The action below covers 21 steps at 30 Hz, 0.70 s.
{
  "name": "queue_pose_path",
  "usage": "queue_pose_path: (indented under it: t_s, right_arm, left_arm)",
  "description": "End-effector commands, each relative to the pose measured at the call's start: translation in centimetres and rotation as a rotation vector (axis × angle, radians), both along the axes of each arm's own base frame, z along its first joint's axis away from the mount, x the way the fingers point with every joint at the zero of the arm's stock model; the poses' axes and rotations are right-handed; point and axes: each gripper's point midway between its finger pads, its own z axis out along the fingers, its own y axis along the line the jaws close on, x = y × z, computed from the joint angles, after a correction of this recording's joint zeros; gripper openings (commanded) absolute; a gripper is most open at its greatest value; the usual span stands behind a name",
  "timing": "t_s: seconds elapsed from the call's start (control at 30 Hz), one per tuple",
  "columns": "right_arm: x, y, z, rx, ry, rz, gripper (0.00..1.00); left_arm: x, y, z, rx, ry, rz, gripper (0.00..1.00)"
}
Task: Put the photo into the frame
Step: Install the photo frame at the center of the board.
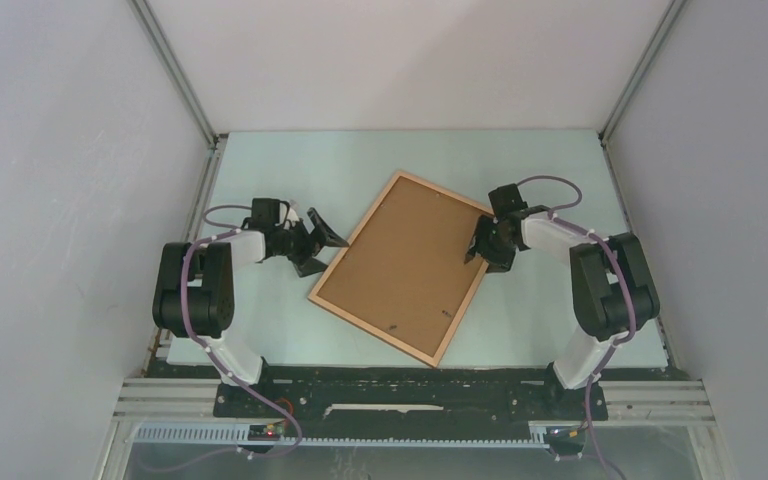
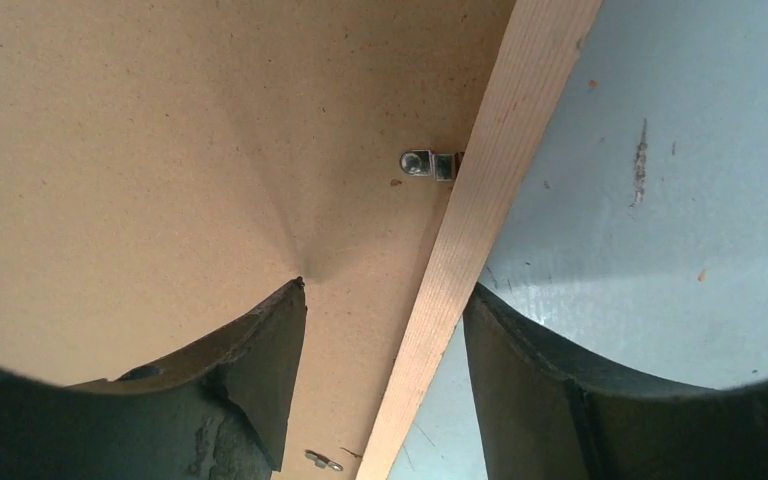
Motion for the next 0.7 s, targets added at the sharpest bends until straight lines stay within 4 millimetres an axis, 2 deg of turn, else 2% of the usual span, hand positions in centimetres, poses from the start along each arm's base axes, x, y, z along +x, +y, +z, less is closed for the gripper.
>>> queue_pose_path:
  t_s: [0.0,0.1,0.23,0.37,0.5,0.6,0.67]
  right_arm:
    - [1.9,2.6,0.6,0.089,-0.081,0.027,0.67]
    - [3.0,3.7,0.9,0.119,-0.108,0.048,0.67]
    - [4.5,4.4,0.4,0.111,-0.088,0.074,0.67]
    - [7.0,5.5,0.6,0.118,-0.107,0.099,0.68]
    - [9.5,6.5,1.4,0.121,-0.121,0.121,0.68]
    - [10.6,6.3,2.4,0.091,-0.132,0.135,0.68]
    - [10.9,5.2,3.5,0.042,-0.165,0.133,0.73]
  left_arm:
    - [-1.2,-0.6,0.0,-0.012,0.014,-0.003,0.99]
    - [-1.9,-1.7,0.4,0.01,-0.009,-0.025,0.99]
    - [-3.9,-2.7,0.0,0.016,-0.014,-0.019,0.99]
    - [-6.6,-3.5,-0.6,0.003,-0.003,-0.02,0.99]
    - [-7.4,-4.5,0.0,0.002,-0.046,-0.035,0.99]
    - [-7.5,-4.3,0.1,0.024,-0.06,-0.034,0.99]
    - [-7.5,-3.8,0.1,0.065,-0.065,-0.04,1.0]
